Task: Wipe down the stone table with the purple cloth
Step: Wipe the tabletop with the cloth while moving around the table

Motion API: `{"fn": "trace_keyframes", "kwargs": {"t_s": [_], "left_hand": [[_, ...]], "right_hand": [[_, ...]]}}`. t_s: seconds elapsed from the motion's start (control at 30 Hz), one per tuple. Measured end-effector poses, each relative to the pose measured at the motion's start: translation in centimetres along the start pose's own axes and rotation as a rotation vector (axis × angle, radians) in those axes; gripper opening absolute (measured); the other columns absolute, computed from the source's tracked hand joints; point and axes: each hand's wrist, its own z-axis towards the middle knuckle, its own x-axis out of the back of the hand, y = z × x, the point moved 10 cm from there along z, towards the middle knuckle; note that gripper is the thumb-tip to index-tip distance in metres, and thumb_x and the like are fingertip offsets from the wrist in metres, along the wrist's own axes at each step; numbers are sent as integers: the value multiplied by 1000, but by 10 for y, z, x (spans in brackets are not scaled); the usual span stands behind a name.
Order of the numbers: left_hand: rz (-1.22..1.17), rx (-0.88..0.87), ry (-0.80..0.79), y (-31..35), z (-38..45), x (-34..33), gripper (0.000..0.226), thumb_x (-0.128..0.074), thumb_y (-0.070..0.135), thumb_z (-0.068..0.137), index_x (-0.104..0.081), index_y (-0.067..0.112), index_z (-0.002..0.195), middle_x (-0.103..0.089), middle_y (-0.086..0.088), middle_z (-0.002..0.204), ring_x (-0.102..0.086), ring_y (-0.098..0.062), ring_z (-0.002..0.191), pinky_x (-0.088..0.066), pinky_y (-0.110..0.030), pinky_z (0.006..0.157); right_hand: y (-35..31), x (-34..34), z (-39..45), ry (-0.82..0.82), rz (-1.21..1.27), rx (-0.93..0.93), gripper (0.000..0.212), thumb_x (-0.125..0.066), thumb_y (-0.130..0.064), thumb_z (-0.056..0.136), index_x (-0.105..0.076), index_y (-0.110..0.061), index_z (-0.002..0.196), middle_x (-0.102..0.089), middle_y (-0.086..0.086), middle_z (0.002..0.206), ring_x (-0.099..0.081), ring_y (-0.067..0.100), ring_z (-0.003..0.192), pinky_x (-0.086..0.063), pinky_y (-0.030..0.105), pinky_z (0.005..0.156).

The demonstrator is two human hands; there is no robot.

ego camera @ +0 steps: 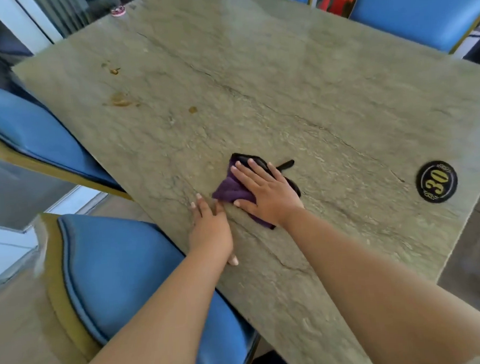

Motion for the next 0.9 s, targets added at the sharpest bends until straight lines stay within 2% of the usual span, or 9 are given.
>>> {"fn": "trace_keyframes", "kwargs": {"t_s": [0.17, 0.27, 0.33, 0.4, 0.5, 0.57, 0.63, 0.73, 0.9], "left_hand": [[-13, -3, -14, 1, -1, 0, 140, -87, 32, 66, 23, 11, 149, 36, -22, 151, 20, -38, 145, -20, -45, 119], [-3, 20, -18, 2, 0, 1, 141, -88, 30, 65, 24, 10, 148, 35, -21, 151, 18, -38, 146, -22, -45, 119], [27, 37, -31, 2, 0, 1, 142, -88, 32, 65, 25, 10, 148, 35, -21, 151, 17, -38, 146, -21, -45, 117], [72, 32, -37, 2, -1, 2, 141, -87, 37, 65, 25, 12, 148, 34, -21, 152, 15, -37, 147, -22, -44, 117], [159, -5, -110, -2, 0, 4, 139, -84, 43, 67, 26, 19, 148, 33, -16, 154, 13, -34, 148, -24, -45, 116], [244, -44, -209, -6, 0, 10, 136, -83, 44, 69, 26, 22, 148, 31, -14, 156, 4, -33, 149, -25, -47, 115], [329, -119, -282, -7, 0, 22, 130, -77, 51, 73, 24, 21, 149, 23, -13, 158, -8, -34, 148, -26, -47, 116], [344, -232, -316, -10, 4, 44, 117, -68, 60, 78, 12, 20, 153, -2, -9, 163, -18, -31, 147, -26, -42, 116], [362, -375, -321, -29, 25, 62, 91, -59, 63, 83, -16, 25, 154, -22, 0, 160, -26, -24, 145, -24, -40, 118]], "right_hand": [[85, 14, -15, 47, 50, -480, 82, -20, -71, 90, 4, -25, 153, 5, -8, 161, 11, 14, 148, 7, 43, 119], [91, 11, -1, -2, 65, -673, 77, -14, -66, 92, 8, -22, 152, 15, -5, 160, 18, 18, 146, 10, 50, 117], [70, 7, 10, -36, 61, -627, 75, -13, -63, 94, 10, -22, 152, 18, -5, 159, 21, 20, 145, 13, 52, 116], [38, 2, 15, -37, 42, -430, 73, -13, -62, 94, 8, -23, 152, 16, -7, 159, 20, 18, 146, 15, 49, 116], [7, -5, -3, -52, -19, -109, 74, -6, -67, 88, 1, -30, 152, 7, -13, 160, 14, 12, 147, 7, 47, 119], [18, -4, -18, -56, -34, -65, 76, -2, -69, 84, -1, -35, 152, 4, -17, 159, 11, 9, 147, 1, 46, 120], [46, 2, -35, -29, -6, -203, 72, -5, -69, 87, 1, -36, 151, 7, -17, 159, 14, 8, 146, 5, 43, 120], [72, 8, -68, 36, 17, -487, 67, -14, -63, 94, 2, -33, 152, 9, -15, 159, 14, 10, 146, 8, 42, 119], [51, 1, -117, 70, 72, -761, 69, -15, -62, 95, 6, -29, 152, 12, -9, 160, 17, 13, 146, 10, 44, 118]]}}
